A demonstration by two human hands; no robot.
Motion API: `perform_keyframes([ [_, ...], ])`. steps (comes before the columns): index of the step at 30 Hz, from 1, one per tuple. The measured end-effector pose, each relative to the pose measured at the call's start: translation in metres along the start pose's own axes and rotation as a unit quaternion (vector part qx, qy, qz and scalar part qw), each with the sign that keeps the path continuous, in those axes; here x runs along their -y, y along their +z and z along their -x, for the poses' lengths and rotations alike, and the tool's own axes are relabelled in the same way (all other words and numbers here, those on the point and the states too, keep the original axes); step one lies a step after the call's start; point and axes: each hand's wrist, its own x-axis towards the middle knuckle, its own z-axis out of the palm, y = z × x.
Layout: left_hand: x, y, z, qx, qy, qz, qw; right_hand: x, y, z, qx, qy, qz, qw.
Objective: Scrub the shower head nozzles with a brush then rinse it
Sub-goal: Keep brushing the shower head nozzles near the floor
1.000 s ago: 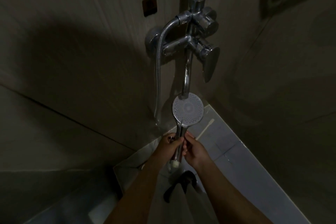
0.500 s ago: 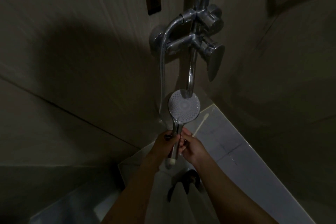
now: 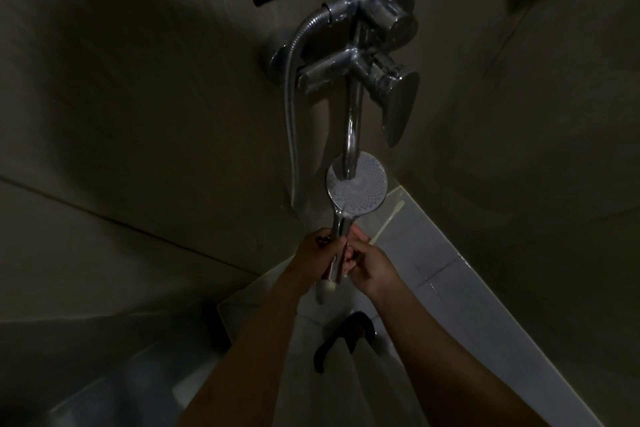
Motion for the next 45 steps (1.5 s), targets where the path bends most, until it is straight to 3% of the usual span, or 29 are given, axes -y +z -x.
perform_keyframes([
  [18,0.016,0.011,0.000,-0.001,-0.017,0.054,0.998,0.006,-0.012,0.015,0.012,-0.042,0.034,0.998],
  [26,0.017,0.018,0.006,0.049,-0.003,0.136,0.990,0.000,-0.024,0.005,0.012,-0.087,0.029,0.996],
  [45,0.044,-0.003,0.018,0.000,0.027,0.080,0.996,-0.049,-0.030,-0.009,0.000,-0.081,0.066,0.995],
])
